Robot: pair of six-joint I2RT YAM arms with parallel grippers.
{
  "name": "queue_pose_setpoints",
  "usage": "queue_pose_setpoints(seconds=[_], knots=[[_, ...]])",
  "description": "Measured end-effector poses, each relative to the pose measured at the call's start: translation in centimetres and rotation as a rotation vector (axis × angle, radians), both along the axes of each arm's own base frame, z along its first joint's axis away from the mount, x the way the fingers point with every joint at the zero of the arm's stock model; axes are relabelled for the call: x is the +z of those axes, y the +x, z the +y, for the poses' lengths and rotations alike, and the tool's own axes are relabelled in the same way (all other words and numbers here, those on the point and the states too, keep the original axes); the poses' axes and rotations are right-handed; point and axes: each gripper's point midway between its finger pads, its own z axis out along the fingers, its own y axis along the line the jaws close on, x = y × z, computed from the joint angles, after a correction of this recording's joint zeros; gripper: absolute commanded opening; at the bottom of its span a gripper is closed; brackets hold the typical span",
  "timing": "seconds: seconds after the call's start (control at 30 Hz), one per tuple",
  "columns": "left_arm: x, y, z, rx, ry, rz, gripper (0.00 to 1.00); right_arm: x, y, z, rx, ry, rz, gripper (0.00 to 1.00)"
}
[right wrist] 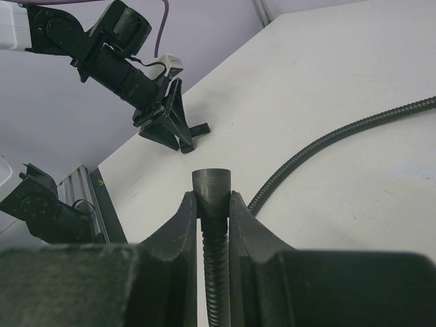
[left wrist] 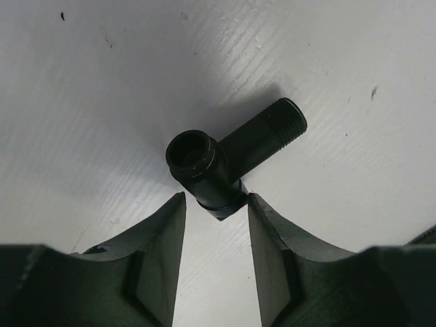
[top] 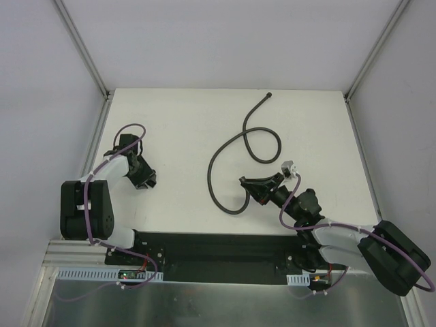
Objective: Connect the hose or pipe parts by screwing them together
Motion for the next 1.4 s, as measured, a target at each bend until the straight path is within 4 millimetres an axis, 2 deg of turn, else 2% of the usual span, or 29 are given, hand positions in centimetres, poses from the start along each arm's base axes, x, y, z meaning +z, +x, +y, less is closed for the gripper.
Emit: queue_pose_setpoints(seconds=[0.03,0.2,0.33,0.47,0.67,0.7,0.77,0.8,0.87,0.97,1.03,1.13,1.23,1.27,1.37,1.4], knots=[[0.0,0.0,0.0,-0.007,0.002,-0.001,0.28,0.1,0.0,0.0,0.000,0.002,-0.002,0.00],[0.6,0.9,-0.7,-0.132,0.034,-0.023,0.21,0.2,0.0,0.0,0.000,0.004,-0.005,0.01],[1.1,2.1,-3.6,-0.328,0.057,-0.039,0.18,0.2,0.0,0.0,-0.001,0.005,-0.006,0.00],[1.4,3.1,-7.1,-0.552,0.051,-0.060,0.19,0.6,-0.1,-0.1,-0.002,0.013,-0.015,0.01],[2.3,1.5,-11.8,-0.872,-0.059,-0.085,0.27,1.4,0.0,-0.3,-0.007,0.030,-0.035,0.01],[2.4,1.0,-12.3,-0.920,-0.082,-0.082,0.39,1.4,0.0,-0.3,-0.008,0.032,-0.036,0.00],[2.4,0.5,-12.2,-0.972,-0.093,-0.066,0.42,1.6,0.0,-0.4,-0.009,0.034,-0.039,0.01],[2.2,0.4,-12.1,-0.985,-0.087,-0.053,0.50,1.6,0.0,-0.4,-0.009,0.035,-0.041,0.00],[1.8,0.3,-11.7,-0.998,-0.074,-0.022,0.57,1.7,-0.1,-0.4,-0.009,0.037,-0.042,0.01],[1.5,0.6,-11.0,-0.965,-0.036,0.007,0.57,2.0,-0.1,-0.5,-0.011,0.043,-0.050,0.00],[1.9,1.2,-11.1,-0.903,-0.026,-0.006,0.68,2.3,-0.1,-0.6,-0.013,0.050,-0.060,0.01],[3.0,2.5,-12.1,-0.736,-0.035,-0.087,0.72,2.8,-0.1,-0.7,-0.017,0.058,-0.076,0.01],[4.7,2.0,-13.4,-0.566,-0.066,-0.163,0.70,3.1,-0.2,-0.8,-0.018,0.065,-0.085,0.00],[5.4,1.8,-14.1,-0.515,-0.077,-0.184,0.66,3.2,-0.2,-0.8,-0.018,0.068,-0.089,0.01],[6.4,1.8,-16.1,-0.427,-0.116,-0.212,0.62,3.7,-0.3,-0.9,-0.019,0.076,-0.101,0.01],[6.4,1.8,-16.7,-0.399,-0.131,-0.213,0.58,3.8,-0.3,-1.0,-0.020,0.078,-0.106,0.00]])
